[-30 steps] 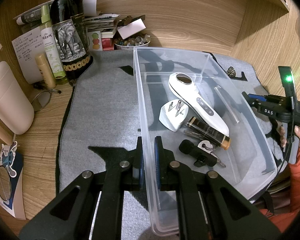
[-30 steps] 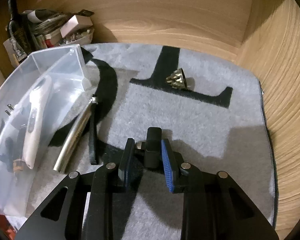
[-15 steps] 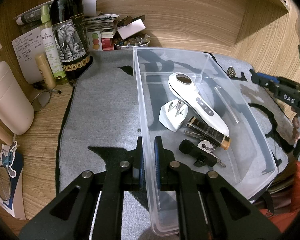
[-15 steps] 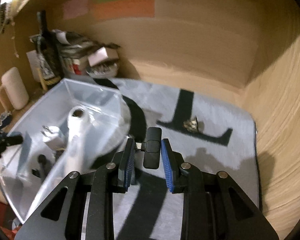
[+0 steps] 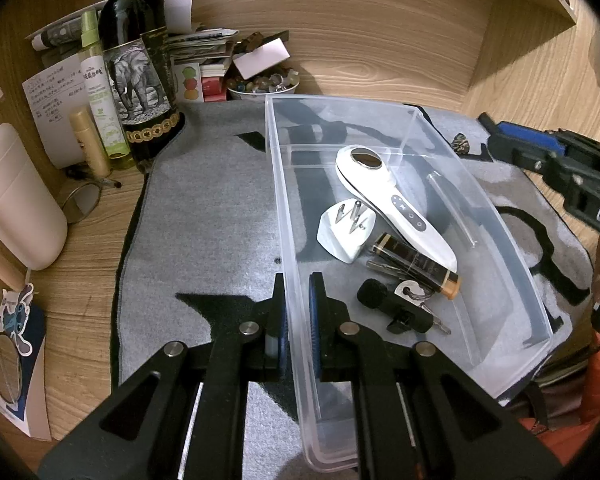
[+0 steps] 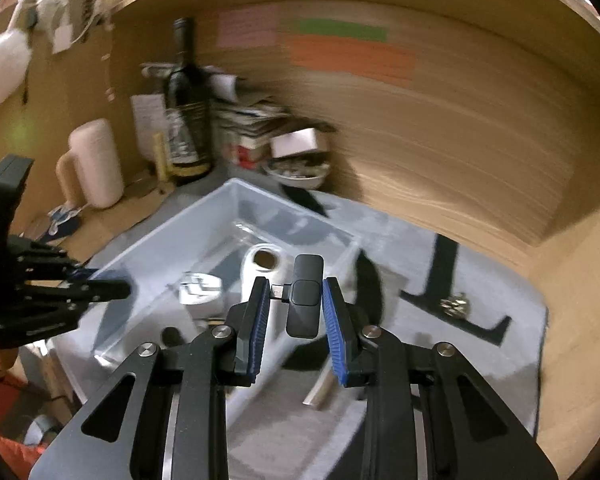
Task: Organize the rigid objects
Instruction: 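Carry the small black part into the box and open the right tool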
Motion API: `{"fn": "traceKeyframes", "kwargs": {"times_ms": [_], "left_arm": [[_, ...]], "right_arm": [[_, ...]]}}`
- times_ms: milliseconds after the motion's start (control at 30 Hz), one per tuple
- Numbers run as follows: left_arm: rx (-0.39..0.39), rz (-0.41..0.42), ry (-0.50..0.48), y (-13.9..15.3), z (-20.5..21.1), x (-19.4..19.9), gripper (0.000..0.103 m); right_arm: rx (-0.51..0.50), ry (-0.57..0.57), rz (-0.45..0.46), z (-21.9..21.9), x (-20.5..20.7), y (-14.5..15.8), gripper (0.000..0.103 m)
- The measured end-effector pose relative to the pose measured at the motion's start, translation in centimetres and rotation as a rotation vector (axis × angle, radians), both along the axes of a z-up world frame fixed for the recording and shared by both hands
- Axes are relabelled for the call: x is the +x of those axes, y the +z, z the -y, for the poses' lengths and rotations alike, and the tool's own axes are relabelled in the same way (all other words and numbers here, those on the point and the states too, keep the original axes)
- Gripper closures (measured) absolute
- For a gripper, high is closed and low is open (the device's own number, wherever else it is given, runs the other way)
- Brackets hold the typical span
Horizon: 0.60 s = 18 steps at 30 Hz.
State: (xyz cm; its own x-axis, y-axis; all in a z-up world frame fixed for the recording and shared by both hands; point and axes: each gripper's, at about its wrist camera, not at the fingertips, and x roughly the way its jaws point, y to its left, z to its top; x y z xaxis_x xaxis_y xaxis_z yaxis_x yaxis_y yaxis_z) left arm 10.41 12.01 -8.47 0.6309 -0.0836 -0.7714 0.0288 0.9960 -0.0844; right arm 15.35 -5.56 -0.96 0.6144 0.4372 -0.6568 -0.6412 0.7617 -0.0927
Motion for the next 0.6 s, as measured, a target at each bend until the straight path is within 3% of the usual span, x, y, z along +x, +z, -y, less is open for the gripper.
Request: {"fn": "traceKeyframes", "kwargs": {"times_ms": [600], "left_arm": [[0.008,0.000,-0.009,0.1,0.3,0.0,0.094]], "right_arm": [[-0.123,0.169,-0.127,-5.4,-2.0,-4.5,0.078]]}}
